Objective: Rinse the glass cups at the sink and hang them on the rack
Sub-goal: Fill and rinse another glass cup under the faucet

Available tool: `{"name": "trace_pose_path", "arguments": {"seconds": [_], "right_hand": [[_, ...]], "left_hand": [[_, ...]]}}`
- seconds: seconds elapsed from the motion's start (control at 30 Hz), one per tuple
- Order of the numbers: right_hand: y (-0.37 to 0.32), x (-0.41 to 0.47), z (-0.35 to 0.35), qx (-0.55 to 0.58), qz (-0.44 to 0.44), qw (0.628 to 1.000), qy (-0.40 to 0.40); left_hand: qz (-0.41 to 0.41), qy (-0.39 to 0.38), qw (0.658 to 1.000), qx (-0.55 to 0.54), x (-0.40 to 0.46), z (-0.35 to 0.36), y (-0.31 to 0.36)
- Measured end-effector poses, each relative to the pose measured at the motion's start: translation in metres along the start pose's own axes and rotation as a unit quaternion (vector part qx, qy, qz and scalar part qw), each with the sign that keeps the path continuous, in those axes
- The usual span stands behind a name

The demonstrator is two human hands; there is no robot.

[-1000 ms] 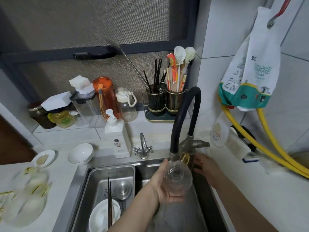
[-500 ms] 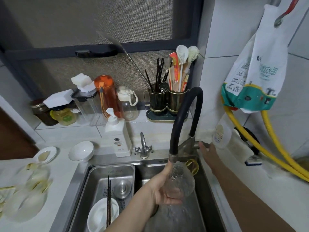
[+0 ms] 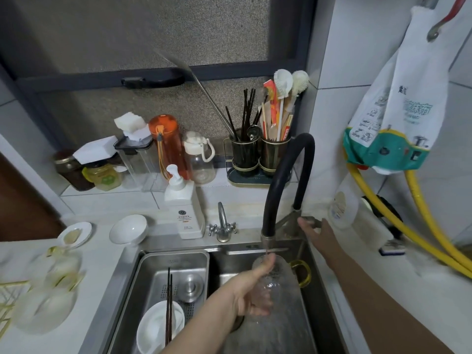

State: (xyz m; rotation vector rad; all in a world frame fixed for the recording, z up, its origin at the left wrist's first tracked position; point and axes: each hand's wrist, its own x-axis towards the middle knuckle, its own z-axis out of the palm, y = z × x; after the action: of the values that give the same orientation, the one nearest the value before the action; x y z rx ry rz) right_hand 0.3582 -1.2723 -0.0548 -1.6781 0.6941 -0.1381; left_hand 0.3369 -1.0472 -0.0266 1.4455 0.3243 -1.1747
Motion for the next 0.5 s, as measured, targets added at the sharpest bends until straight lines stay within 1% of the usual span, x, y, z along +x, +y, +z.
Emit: {"name": "trace_pose_path", "arguments": {"seconds": [0.03, 0.1, 0.2, 0.33, 0.43, 0.47, 0.5], "right_hand": [[-0.001, -0.002, 0.002, -0.003, 0.008, 1.000, 0.002], [-0.001, -0.005, 0.004, 0.004, -0.005, 1.000, 0.006], [-0.003, -0.020, 0.010, -0.003, -0.011, 1.000, -0.022], [0.001, -0.062, 0.034, -0.002, -0.014, 0.992, -0.127], [0.002, -0.102, 0.043, 0.069, -0.013, 0.979, -0.192], [0.002, -0.114, 0.044, 0.074, -0.022, 0.974, -0.212], [0.005, -0.122, 0.045, 0.056, -0.038, 0.972, -0.223]], "left_hand": [[-0.002, 0.005, 1.000, 0.006, -0.001, -0.001, -0.001], [-0.001, 0.010, 1.000, 0.018, -0.004, -0.003, -0.002], [0.011, 0.028, 0.999, 0.027, -0.009, -0.007, -0.003], [0.053, 0.076, 0.994, 0.050, -0.012, -0.015, -0.007], [0.058, 0.075, 0.994, 0.057, -0.021, -0.024, -0.010], [0.054, 0.067, 0.994, 0.061, -0.023, -0.028, -0.011], [0.047, 0.057, 0.995, 0.064, -0.024, -0.033, -0.013]]}}
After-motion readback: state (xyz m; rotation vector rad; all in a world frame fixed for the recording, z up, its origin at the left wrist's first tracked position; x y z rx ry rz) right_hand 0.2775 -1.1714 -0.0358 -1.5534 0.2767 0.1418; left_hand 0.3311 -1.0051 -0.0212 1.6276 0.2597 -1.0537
